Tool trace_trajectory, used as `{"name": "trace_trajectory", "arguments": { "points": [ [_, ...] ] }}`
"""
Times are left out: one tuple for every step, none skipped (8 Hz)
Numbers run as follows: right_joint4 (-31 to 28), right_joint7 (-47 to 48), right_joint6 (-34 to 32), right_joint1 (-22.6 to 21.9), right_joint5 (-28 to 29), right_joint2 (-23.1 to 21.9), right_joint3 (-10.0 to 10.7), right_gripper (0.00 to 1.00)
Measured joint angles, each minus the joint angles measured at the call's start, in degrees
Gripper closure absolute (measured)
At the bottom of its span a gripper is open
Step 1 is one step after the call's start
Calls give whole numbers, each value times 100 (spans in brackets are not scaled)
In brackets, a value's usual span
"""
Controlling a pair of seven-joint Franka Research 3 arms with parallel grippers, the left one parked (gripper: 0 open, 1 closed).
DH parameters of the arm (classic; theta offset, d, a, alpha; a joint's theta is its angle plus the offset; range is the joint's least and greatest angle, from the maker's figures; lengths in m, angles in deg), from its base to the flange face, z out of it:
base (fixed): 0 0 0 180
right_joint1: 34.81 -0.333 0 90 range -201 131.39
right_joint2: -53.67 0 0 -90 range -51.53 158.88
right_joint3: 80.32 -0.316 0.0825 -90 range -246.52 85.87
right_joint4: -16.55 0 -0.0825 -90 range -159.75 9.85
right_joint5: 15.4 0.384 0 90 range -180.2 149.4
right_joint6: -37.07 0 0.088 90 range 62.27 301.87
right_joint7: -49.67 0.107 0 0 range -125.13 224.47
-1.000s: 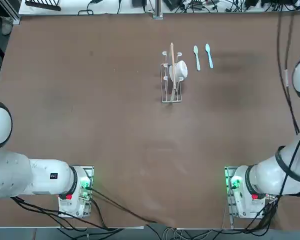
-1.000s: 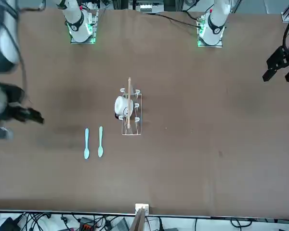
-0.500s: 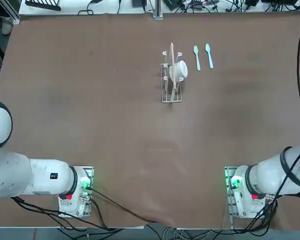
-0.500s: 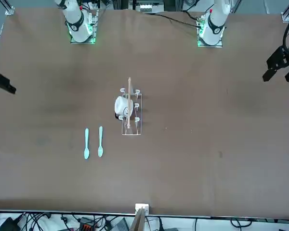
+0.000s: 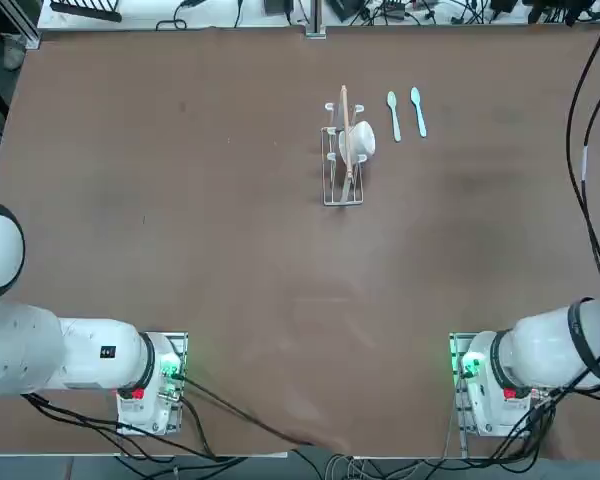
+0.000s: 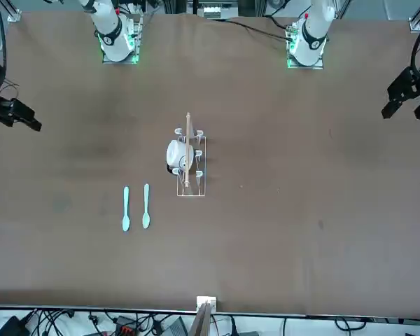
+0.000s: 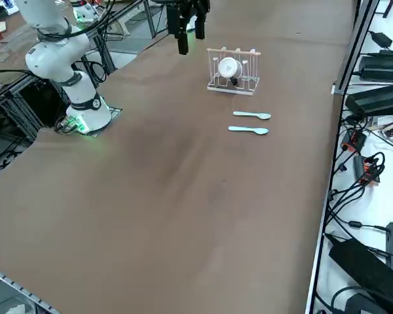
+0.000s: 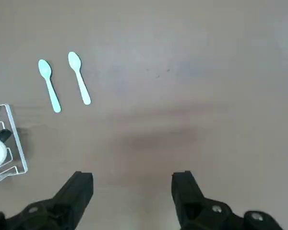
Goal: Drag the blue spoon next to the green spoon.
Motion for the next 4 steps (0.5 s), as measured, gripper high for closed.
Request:
{"name": "trace_trajectory", "arguments": {
  "points": [
    [-15, -1, 6, 52, 0, -37, -17, 0],
    [-15, -2, 10, 72, 0, -48, -22, 0],
    [-18, -2, 10, 77, 0, -42, -30, 0],
    [-26, -2, 9, 77, 0, -32, -46, 0]
  ]
}}
